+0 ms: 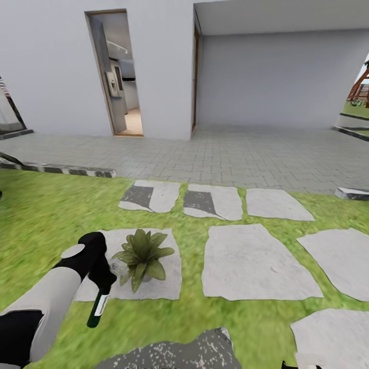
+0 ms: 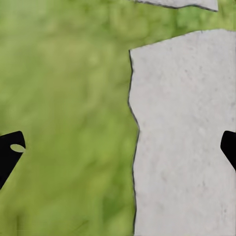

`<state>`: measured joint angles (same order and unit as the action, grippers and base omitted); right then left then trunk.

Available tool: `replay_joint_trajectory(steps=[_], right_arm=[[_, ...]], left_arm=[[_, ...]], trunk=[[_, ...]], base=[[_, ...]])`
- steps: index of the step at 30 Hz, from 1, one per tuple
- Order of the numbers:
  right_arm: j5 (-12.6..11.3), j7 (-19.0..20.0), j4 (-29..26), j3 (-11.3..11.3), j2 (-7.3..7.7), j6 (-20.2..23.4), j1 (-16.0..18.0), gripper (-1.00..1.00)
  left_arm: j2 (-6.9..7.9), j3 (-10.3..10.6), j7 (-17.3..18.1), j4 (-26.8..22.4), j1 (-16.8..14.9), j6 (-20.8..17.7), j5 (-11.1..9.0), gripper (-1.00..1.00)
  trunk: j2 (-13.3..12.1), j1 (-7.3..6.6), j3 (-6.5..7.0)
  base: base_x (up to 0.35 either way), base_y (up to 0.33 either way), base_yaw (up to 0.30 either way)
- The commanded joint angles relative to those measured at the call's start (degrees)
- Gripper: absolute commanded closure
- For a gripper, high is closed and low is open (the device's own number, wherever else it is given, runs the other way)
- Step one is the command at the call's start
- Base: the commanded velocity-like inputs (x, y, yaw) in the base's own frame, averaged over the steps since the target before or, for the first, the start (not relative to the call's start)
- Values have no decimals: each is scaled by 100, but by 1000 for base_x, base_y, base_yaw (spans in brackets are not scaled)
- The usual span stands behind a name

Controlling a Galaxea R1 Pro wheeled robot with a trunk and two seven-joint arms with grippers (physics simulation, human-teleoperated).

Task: Pick up the pesticide atomizer in the garden and spray insectifuge to fully cover both potted plants in the garden.

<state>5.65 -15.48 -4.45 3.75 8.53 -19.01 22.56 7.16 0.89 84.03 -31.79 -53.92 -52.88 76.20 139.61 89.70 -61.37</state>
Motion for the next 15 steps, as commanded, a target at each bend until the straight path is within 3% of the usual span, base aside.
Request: replay_joint_trajectory(steps=[1, 2, 6, 9, 12, 15], right_arm=[[59, -16, 5, 38, -1, -15, 3, -100], [59, -16, 5, 38, -1, -15, 3, -100], [59, -16, 5, 38, -1, -15, 3, -100], [59, -11, 5, 38, -1, -15, 3, -100], [59, 0, 24, 37, 19, -15, 3, -100], [66, 1, 31, 35, 24, -15, 3, -100]], left_arm=[[3, 16, 148, 20, -141, -62, 60, 100], [4, 20, 219, 37, -247, -63, 111, 100], [-2, 11, 597, 113, -548, -64, 621, 100], [3, 13, 597, 90, -618, -64, 858, 100], [-3, 9, 597, 46, -636, -64, 935, 100], [-4, 8, 597, 42, -637, -64, 940, 100]], trunk=[[2, -1, -6], [2, -1, -6], [2, -1, -6], [2, -1, -6], [2, -1, -6], [2, -1, -6]], base=[[-7, -9, 277], [-5, -6, 277], [-1, -2, 277], [0, 0, 148], [10, -2, 21], [219, -64, 1]])
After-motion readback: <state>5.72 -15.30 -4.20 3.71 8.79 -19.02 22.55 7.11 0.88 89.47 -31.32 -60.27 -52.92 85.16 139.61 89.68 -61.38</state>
